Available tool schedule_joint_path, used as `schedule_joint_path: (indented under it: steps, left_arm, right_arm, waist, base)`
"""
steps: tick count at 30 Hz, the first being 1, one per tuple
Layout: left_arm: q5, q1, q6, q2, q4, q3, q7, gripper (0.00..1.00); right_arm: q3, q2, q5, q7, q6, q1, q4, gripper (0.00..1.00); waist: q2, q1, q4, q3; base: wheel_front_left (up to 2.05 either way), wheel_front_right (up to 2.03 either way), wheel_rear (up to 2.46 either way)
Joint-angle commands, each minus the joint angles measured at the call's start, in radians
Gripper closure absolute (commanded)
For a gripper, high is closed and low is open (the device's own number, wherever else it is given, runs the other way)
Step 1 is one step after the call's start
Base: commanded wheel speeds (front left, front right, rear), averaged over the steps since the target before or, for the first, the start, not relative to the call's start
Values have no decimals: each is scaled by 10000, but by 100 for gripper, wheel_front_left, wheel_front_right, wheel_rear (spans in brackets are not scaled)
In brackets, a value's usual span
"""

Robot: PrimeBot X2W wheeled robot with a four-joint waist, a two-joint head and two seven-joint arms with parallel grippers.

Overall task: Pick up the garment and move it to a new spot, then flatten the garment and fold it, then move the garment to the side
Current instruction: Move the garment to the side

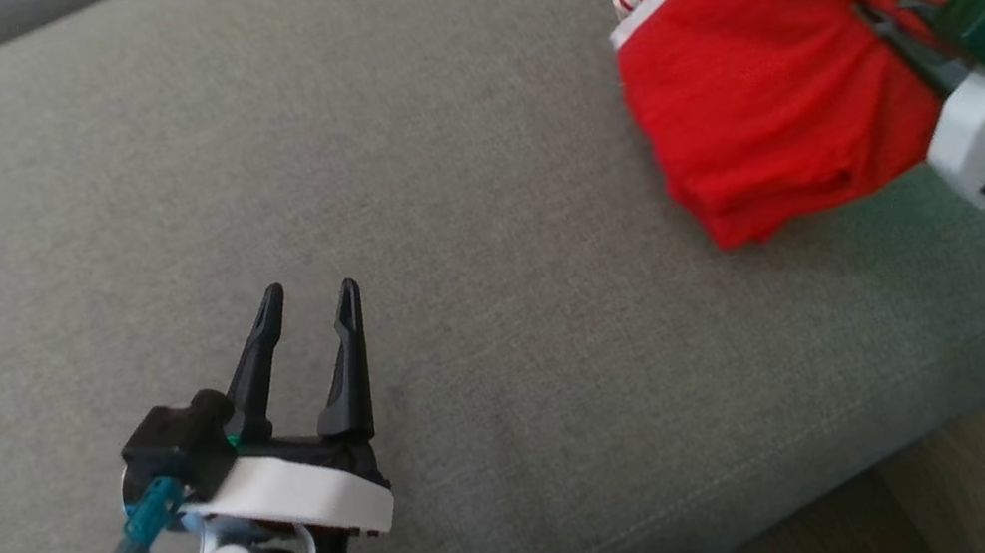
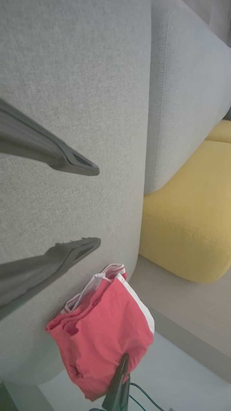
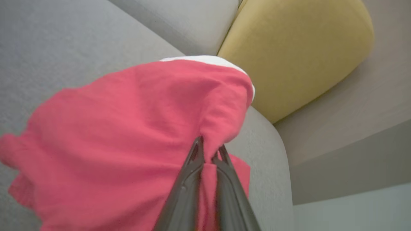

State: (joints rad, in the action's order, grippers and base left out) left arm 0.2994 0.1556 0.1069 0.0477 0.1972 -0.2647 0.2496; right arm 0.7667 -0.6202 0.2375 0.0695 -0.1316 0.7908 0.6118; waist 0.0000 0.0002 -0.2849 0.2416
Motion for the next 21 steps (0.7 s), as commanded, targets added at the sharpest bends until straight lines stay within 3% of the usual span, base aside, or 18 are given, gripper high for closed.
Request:
schedule_joint_path:
  steps: [1, 10, 21]
  left_arm:
    - [-103, 430, 56, 26, -279, 428, 122, 0]
    - [-311, 620, 176, 26, -232, 734, 122, 0]
    - [-142, 726, 226, 26, -416, 690, 122, 0]
  right_arm:
    - [-118, -413, -7, -100, 9, 103, -187, 100]
    - [-660, -846, -1022, -775, 9, 245, -178, 100]
    - [-2469, -509, -2118, -1263, 9, -428, -512, 100]
  waist:
    - [0, -2, -36, 183]
    - [0, -2, 62, 595]
    - [0, -2, 276, 758]
  base:
    - [0, 0, 0]
    - [0, 0, 0]
    - [0, 0, 0]
